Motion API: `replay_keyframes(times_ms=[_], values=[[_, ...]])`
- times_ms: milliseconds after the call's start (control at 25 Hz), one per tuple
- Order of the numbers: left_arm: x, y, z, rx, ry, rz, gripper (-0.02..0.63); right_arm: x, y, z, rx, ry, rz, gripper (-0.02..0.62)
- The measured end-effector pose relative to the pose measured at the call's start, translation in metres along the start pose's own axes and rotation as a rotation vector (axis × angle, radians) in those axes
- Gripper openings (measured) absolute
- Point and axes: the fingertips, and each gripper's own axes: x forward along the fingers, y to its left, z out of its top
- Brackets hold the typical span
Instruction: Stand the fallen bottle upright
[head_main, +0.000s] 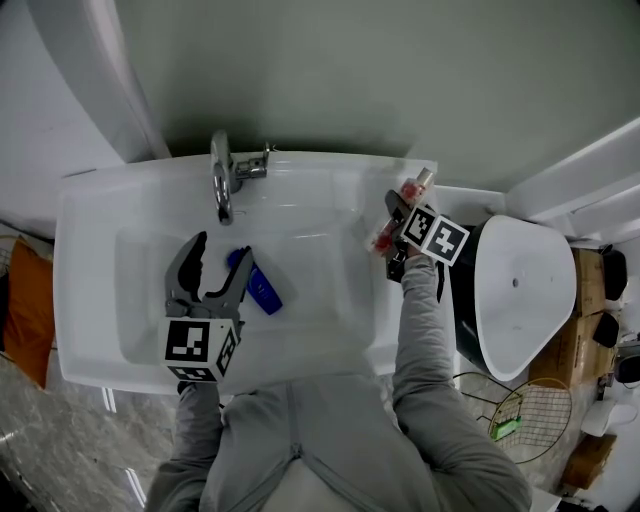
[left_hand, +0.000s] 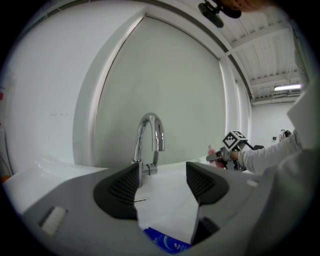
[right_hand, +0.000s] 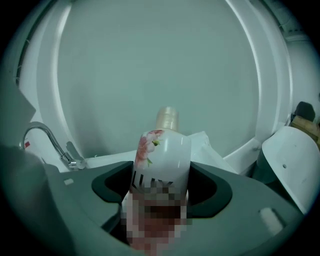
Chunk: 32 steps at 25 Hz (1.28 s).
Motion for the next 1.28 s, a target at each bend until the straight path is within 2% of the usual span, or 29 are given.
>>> replay_keyframes(times_ms=[320, 520, 800, 1040, 1280], values=[[-0.004, -0.005, 0.001, 0.023, 0.015, 0.007, 0.341, -0.033, 0.024, 0.052, -0.055, -0.199, 0.06, 0.331], [-0.007, -0.007, -0.004, 0.035, 0.039, 0.02, 0.341, -0.037, 0.034, 0.087, -0.14, -0.339, 0.048, 0.331], [-0.011, -0.001, -0.014, 0.047, 0.09, 0.066, 0.341, -0.021, 0.033, 0.108, -0.246, -0.471, 0.001, 0.331], [-0.006, 0.0, -0.024, 0.065, 0.148, 0.097, 0.341, -0.002, 0.02, 0.112, -0.279, -0.524, -0.019, 0.331], [0.011, -0.005, -0.027, 0.09, 0.189, 0.091, 0.341, 0.016, 0.011, 0.105, -0.301, -0.537, -0.015, 0.331]])
